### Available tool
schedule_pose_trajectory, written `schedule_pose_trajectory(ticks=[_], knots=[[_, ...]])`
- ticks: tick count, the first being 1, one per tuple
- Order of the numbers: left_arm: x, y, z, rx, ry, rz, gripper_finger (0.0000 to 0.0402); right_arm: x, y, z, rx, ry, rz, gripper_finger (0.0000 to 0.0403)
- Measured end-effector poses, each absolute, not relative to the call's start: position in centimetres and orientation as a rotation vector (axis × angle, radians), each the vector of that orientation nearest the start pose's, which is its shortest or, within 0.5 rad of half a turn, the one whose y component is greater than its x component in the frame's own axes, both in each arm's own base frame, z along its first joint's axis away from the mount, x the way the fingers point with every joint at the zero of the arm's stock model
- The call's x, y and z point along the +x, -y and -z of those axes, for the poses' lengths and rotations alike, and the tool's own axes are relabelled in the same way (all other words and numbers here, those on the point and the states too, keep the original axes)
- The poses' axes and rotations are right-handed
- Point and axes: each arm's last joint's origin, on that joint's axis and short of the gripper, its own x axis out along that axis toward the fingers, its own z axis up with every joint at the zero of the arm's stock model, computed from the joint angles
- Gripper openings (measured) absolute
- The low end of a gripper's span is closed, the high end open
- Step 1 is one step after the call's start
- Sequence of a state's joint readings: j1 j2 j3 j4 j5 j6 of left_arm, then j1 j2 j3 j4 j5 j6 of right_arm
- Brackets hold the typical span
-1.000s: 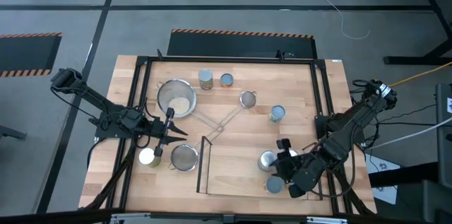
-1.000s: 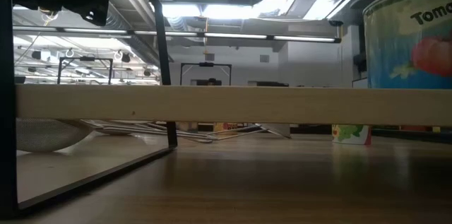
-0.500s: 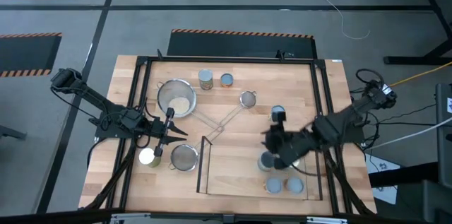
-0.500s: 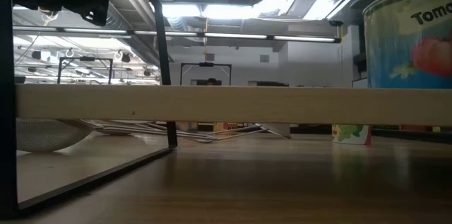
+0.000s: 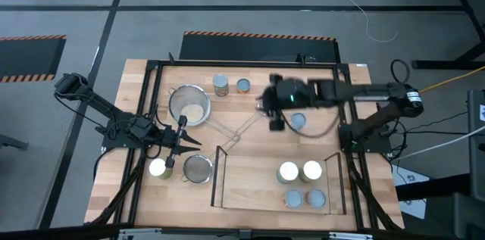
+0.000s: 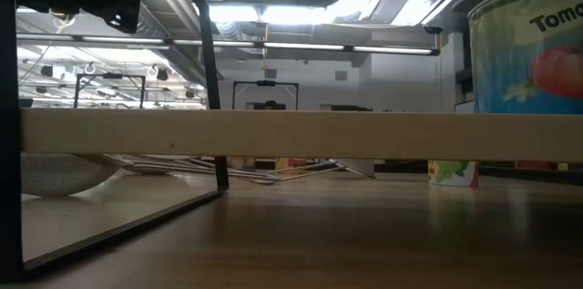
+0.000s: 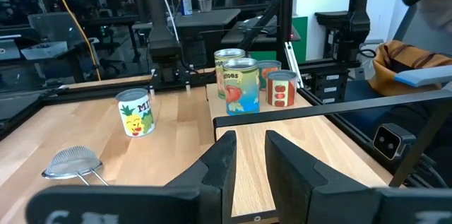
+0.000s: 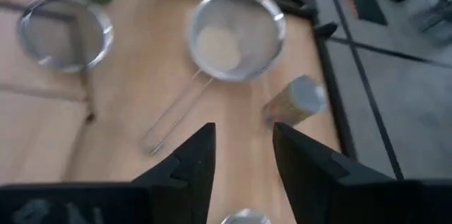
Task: Pick and place cans onto a shelf
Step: Put the canned pineapple rings on the shelf
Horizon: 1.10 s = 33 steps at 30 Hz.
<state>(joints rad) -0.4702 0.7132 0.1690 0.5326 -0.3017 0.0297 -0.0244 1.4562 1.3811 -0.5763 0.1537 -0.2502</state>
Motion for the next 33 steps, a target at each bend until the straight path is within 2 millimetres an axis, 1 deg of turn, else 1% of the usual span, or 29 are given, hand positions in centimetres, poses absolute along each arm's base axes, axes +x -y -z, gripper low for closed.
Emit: schedule_pose_trajectory(ticks=[3, 6, 11, 16, 20, 25, 29, 33], knots=[[14.3, 6.3, -20.0, 0.034, -0.008, 0.168, 0.0069, 32.8, 4.3, -34.5, -0.241, -0.609, 0.082, 0.0147], [14.3, 6.3, -20.0, 0.034, -0.008, 0.168, 0.0069, 34.3, 7.1, -33.2, -0.191, -0.568, 0.056, 0.0147], [14.3, 6.3, -20.0, 0.033, -0.009, 0.174, 0.0069, 36.6, 11.2, -29.6, -0.144, -0.593, 0.095, 0.0147], [14.3, 6.3, -20.0, 0.033, -0.009, 0.175, 0.0069, 37.8, 14.3, -25.5, -0.093, -0.673, 0.148, 0.0147], [14.3, 6.3, -20.0, 0.034, -0.009, 0.176, 0.0069, 38.4, 15.8, -22.5, -0.060, -0.746, 0.163, 0.0147], [14.3, 6.3, -20.0, 0.034, -0.009, 0.175, 0.0069, 39.1, 16.6, -19.4, -0.035, -0.811, 0.162, 0.0147], [14.3, 6.3, -20.0, 0.034, -0.009, 0.176, 0.0069, 39.4, 16.7, -18.0, -0.030, -0.833, 0.158, 0.0147], [14.3, 6.3, -20.0, 0.034, -0.009, 0.176, 0.0069, 39.5, 16.9, -17.9, -0.031, -0.828, 0.161, 0.0147]])
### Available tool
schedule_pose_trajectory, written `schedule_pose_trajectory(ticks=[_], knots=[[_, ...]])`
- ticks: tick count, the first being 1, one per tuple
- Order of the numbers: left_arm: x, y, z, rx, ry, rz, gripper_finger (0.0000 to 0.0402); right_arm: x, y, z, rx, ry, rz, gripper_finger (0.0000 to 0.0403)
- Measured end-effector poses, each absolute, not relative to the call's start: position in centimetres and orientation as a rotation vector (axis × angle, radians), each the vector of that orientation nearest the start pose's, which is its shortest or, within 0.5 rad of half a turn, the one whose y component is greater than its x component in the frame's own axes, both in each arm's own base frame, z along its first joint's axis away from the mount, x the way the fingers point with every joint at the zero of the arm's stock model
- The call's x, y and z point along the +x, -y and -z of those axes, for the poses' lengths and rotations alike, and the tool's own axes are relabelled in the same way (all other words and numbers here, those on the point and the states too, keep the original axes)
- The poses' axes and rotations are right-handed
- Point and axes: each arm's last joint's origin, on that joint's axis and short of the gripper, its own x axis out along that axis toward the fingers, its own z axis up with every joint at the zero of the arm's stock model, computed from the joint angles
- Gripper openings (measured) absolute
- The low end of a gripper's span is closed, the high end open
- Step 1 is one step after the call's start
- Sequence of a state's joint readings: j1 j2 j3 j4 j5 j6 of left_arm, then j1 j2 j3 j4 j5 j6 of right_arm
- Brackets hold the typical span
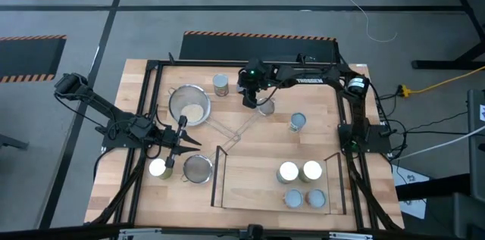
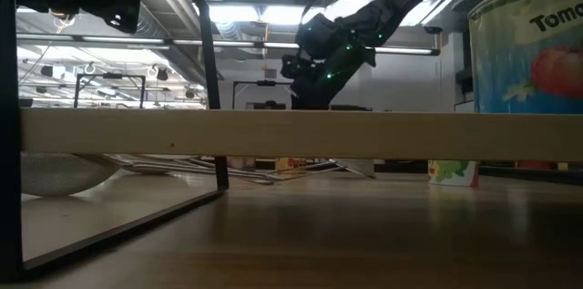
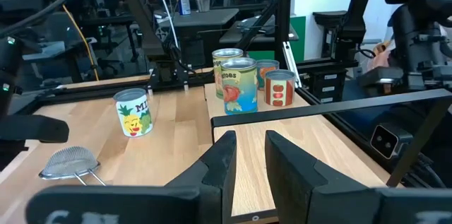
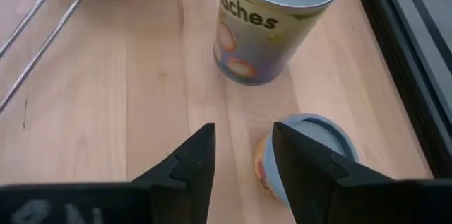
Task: Pick and place cans onto a shelf
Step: Put the canned pineapple rings on the shelf
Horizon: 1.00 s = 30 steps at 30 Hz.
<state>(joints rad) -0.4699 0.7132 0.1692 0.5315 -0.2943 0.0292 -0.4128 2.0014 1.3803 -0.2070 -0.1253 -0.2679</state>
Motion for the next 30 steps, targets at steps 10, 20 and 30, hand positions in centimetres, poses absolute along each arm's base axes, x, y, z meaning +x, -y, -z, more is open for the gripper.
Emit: schedule_pose_trajectory(ticks=[10, 20, 30], knots=[[14.3, 6.3, -20.0, 0.034, -0.009, 0.176, 0.0069, 38.9, 18.3, -17.1, 0.028, -0.847, 0.208, 0.0147], [14.3, 6.3, -19.9, 0.035, -0.013, 0.176, 0.0069, 39.1, 18.8, -14.2, 0.066, -0.911, 0.209, 0.0147], [14.3, 6.3, -19.9, 0.037, -0.017, 0.176, 0.0069, 39.1, 18.9, -13.6, 0.075, -0.935, 0.208, 0.0147]])
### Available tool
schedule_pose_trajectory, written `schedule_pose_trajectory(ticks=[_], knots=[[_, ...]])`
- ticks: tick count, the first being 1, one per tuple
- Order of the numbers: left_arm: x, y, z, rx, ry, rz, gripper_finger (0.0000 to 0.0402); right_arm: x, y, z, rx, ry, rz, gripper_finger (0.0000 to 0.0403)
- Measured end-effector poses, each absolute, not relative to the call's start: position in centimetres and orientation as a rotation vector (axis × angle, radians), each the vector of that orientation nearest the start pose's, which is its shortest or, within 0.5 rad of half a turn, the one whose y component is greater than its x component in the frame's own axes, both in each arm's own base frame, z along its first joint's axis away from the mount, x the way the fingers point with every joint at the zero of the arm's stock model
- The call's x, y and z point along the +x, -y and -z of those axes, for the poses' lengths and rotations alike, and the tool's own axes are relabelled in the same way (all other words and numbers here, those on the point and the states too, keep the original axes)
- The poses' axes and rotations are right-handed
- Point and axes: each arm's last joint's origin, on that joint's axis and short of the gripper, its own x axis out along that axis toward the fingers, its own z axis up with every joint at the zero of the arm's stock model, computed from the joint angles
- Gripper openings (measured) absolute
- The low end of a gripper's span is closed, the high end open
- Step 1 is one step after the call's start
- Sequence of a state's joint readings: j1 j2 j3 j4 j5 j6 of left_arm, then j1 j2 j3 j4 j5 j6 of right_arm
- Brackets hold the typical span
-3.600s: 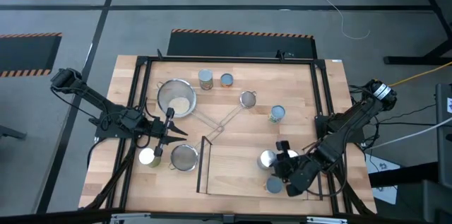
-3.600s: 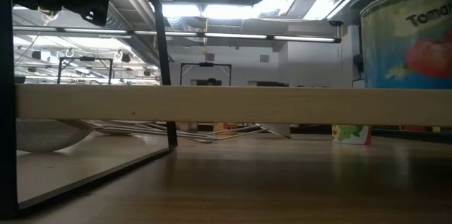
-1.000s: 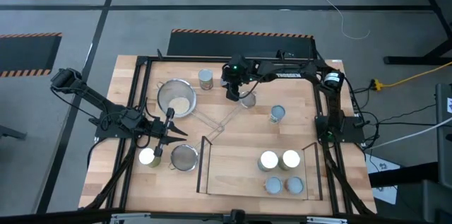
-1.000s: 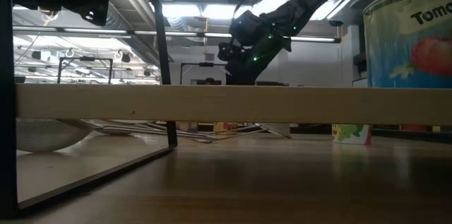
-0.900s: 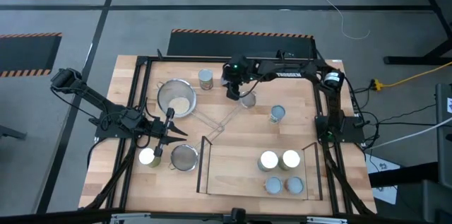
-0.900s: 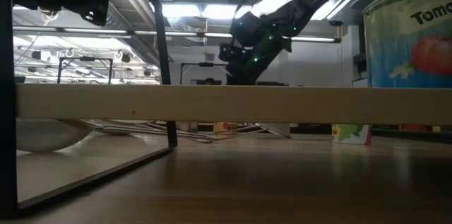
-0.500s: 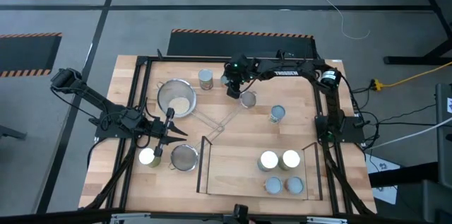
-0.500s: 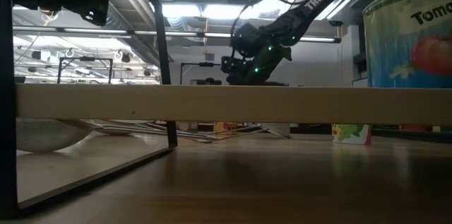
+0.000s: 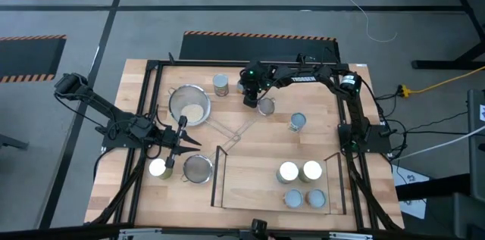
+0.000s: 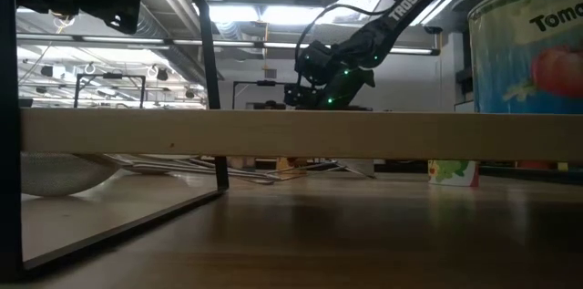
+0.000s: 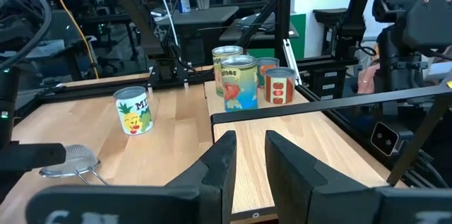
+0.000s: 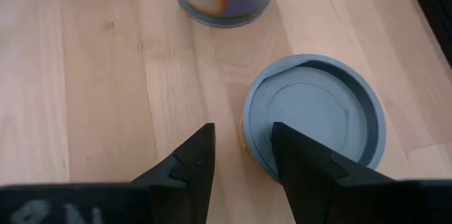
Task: Pick and place cans onto a shelf
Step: Put the canned pineapple rings on the shelf
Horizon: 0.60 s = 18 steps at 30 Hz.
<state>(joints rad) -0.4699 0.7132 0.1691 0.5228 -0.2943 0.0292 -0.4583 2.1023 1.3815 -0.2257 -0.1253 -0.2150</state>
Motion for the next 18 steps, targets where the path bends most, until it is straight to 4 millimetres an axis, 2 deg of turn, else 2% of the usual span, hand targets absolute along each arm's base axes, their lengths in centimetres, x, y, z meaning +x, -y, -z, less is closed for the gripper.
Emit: schedule_pose_trajectory(ticks=[8, 12, 16, 18], knots=[[14.33, 6.34, -19.87, 0.037, -0.017, 0.176, 0.0069, 39.04, 18.85, -13.61, 0.077, -0.939, 0.207, 0.0135], [14.33, 6.34, -19.88, 0.037, -0.017, 0.176, 0.0069, 39.03, 18.86, -13.60, 0.077, -0.940, 0.208, 0.0091], [14.33, 6.34, -19.88, 0.037, -0.017, 0.176, 0.0069, 39.04, 18.82, -13.61, 0.103, -0.937, 0.219, 0.0028], [14.33, 6.34, -19.88, 0.037, -0.017, 0.176, 0.0069, 39.02, 18.81, -13.67, 0.120, -0.936, 0.229, 0.0012]])
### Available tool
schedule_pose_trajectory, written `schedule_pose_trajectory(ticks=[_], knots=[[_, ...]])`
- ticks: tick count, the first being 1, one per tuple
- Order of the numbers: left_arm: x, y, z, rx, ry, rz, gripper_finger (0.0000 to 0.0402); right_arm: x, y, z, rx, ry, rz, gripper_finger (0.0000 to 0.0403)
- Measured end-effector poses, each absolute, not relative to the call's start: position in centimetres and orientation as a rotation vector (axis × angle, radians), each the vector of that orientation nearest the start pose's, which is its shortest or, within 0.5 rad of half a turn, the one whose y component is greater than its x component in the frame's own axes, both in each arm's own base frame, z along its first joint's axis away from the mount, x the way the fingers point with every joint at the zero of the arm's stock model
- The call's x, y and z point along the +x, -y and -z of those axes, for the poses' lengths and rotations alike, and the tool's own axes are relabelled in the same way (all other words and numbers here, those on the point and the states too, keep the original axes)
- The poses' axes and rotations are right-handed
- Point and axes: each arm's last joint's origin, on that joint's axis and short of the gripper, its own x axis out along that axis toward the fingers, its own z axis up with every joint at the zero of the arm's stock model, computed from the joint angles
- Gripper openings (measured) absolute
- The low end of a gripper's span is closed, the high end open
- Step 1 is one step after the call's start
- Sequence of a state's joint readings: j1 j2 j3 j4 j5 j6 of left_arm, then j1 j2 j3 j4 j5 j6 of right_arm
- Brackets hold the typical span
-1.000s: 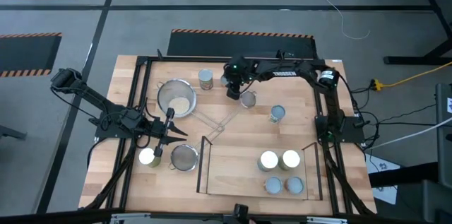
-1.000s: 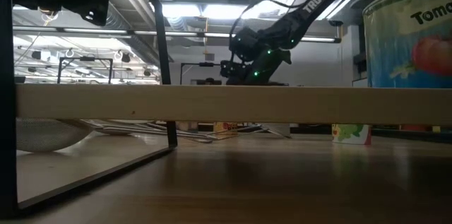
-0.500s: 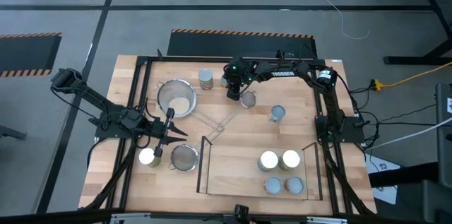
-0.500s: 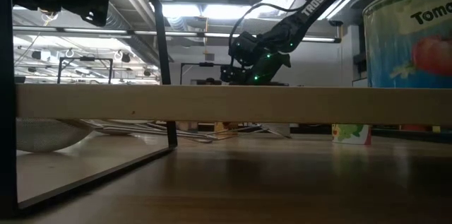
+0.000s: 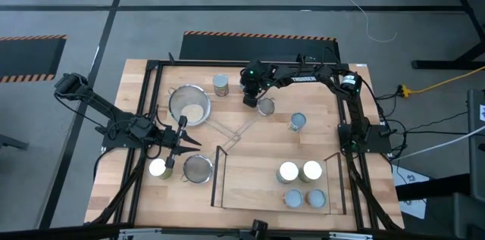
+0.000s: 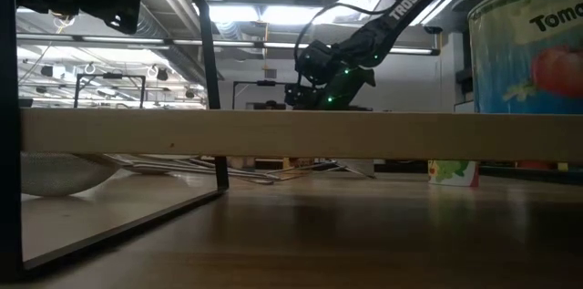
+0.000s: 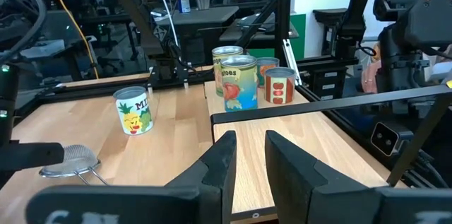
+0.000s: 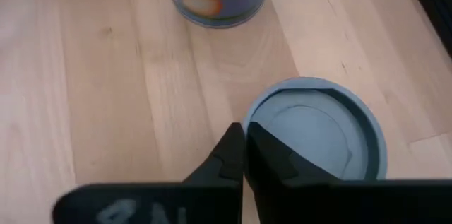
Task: Pick and place cans onto a shelf
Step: Put the canned pineapple rings on the shelf
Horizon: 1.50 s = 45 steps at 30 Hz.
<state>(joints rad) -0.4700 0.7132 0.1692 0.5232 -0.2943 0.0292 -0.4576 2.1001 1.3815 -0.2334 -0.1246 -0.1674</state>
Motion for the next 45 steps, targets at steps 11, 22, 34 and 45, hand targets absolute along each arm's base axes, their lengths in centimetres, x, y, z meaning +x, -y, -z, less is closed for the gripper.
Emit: schedule_pose_trajectory(ticks=[11, 22, 34, 45], knots=[[14.3, 6.3, -19.7, 0.043, -0.031, 0.176, 0.0069, 38.1, 16.1, -18.2, 0.114, -0.991, 0.202, 0.0007], [14.3, 6.3, -19.7, 0.042, -0.032, 0.176, 0.0069, 37.7, 6.2, -25.1, 0.214, -1.026, 0.128, 0.0007], [14.3, 6.3, -19.7, 0.042, -0.032, 0.176, 0.0069, 35.6, -10.7, -26.9, 0.261, -1.039, -0.060, 0.0007], [14.3, 6.3, -19.7, 0.015, -0.035, 0.176, 0.0069, 33.4, -17.8, -26.2, 0.330, -1.003, 0.038, 0.0008]])
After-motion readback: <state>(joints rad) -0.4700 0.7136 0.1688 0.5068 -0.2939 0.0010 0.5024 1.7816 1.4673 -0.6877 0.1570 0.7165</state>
